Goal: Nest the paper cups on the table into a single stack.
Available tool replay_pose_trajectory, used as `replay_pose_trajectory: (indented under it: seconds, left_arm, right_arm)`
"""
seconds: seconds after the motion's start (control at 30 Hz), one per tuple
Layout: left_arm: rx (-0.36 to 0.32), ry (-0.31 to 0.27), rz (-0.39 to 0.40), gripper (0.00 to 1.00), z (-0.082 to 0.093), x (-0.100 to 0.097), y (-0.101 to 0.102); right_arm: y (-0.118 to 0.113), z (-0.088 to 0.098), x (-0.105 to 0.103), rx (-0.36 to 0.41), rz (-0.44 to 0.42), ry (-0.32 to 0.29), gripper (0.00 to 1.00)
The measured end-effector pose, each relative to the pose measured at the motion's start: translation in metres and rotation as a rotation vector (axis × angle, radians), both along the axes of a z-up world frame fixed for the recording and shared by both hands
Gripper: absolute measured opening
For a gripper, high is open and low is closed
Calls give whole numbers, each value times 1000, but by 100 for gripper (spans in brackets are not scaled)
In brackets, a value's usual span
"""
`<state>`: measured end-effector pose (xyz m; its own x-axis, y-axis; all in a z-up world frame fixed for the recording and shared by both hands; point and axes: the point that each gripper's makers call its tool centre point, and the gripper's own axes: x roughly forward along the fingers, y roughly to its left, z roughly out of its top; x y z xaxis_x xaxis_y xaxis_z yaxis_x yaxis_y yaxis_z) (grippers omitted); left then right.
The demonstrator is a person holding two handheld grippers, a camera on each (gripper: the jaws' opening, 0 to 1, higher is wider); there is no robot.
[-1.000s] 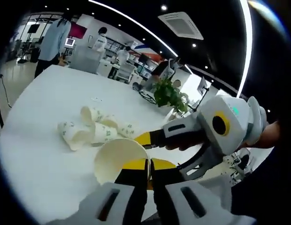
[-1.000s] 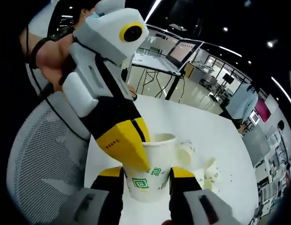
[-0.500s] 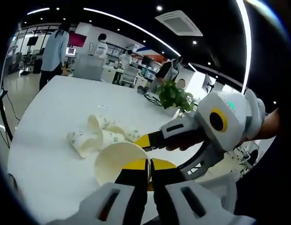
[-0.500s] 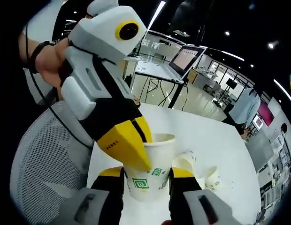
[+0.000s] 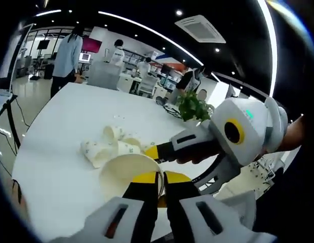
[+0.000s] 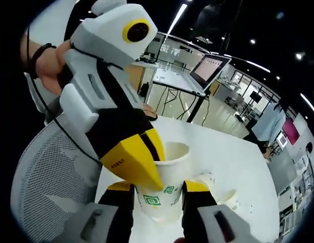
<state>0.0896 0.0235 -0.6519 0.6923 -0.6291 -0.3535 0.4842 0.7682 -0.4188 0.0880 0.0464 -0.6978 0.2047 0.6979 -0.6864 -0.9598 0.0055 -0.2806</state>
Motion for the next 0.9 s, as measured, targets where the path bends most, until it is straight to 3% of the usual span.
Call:
replay_pose_trajectory:
  seconds: [0.9]
  left_arm:
    - [66, -35, -1, 0, 1, 6, 6]
  right_arm:
    - [-1, 0, 6, 40, -29, 36, 36]
